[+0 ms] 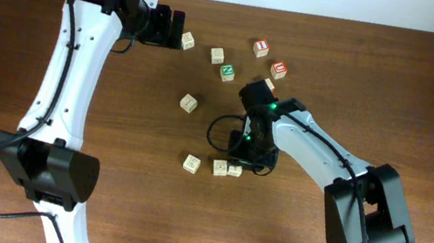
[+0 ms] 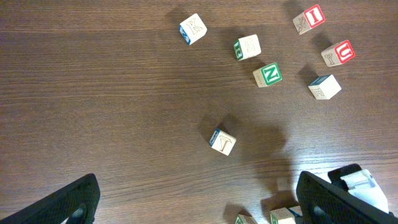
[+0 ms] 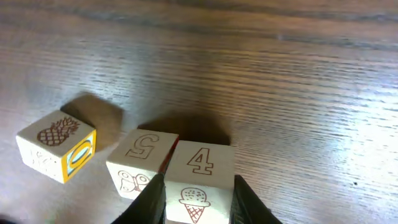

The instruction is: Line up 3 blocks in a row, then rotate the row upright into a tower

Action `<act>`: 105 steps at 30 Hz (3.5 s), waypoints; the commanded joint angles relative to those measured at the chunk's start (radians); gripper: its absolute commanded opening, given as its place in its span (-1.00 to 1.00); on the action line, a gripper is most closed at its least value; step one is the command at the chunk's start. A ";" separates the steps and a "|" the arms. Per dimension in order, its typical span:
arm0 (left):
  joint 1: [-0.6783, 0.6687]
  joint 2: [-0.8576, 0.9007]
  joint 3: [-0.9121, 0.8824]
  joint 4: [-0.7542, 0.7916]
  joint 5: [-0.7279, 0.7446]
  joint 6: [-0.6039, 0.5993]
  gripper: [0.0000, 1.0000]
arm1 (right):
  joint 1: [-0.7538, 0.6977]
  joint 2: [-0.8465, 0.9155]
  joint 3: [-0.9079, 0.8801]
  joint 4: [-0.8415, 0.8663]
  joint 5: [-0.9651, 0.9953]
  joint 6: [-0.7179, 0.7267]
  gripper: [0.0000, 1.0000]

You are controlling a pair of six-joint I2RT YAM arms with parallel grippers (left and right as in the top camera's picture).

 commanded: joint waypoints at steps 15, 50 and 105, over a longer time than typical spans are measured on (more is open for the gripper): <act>0.023 0.003 0.003 0.048 -0.023 0.005 0.98 | 0.035 0.000 0.222 -0.058 -0.053 -0.047 0.01; 0.306 0.003 0.001 0.020 -0.037 -0.066 0.98 | 0.238 0.158 0.222 0.010 0.145 0.257 -0.21; 0.296 0.003 0.001 0.053 -0.038 -0.062 0.99 | 0.240 0.072 0.325 -0.137 0.093 0.016 -0.25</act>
